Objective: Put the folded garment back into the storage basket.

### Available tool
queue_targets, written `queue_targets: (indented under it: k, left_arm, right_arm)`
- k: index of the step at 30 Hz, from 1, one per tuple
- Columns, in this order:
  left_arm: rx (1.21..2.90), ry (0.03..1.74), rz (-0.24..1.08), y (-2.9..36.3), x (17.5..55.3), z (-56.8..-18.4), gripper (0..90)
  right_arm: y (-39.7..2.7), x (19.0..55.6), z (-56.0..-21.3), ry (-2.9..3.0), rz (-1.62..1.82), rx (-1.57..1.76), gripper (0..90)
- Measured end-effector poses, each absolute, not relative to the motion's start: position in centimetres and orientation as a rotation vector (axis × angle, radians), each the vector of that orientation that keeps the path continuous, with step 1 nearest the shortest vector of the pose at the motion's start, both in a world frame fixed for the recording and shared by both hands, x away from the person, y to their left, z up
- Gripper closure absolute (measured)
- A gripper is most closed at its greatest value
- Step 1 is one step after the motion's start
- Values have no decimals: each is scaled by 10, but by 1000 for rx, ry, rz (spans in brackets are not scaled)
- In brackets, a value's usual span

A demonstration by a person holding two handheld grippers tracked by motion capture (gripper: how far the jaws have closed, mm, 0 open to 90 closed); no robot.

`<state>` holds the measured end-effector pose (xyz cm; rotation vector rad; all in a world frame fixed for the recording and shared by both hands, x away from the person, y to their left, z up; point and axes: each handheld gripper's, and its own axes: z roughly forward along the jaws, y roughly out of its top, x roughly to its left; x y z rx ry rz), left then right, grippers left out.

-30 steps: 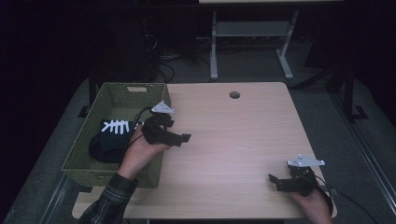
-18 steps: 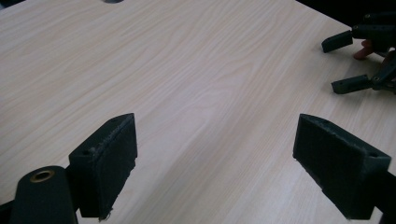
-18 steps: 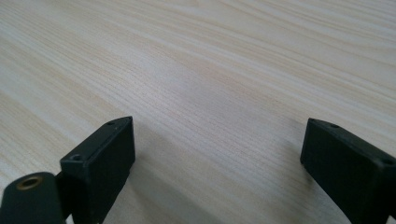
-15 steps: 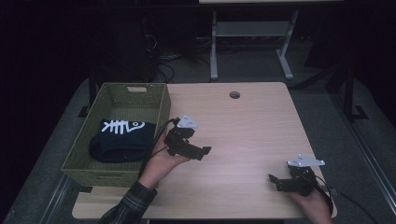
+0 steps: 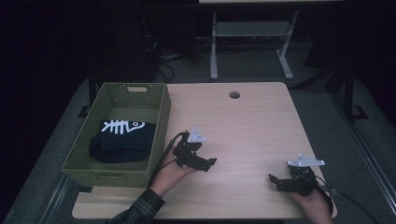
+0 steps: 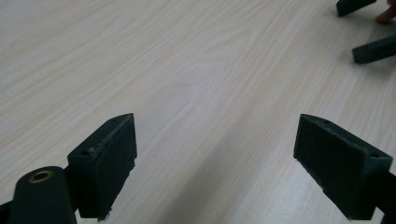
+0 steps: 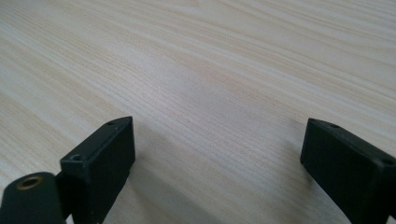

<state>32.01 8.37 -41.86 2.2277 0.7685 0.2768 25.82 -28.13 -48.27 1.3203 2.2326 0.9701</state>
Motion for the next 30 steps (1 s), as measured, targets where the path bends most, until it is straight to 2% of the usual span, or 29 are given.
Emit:
queue_targets:
  k: [21,30]
  left_arm:
    - [2295,817,297,81,320,-471,128]
    - [2234,770,326,86,316,-479,127]
  right_arm:
    - [-281,258,-483,2233,969,1320,96]
    - [-281,258,-483,2233,969,1320,96]
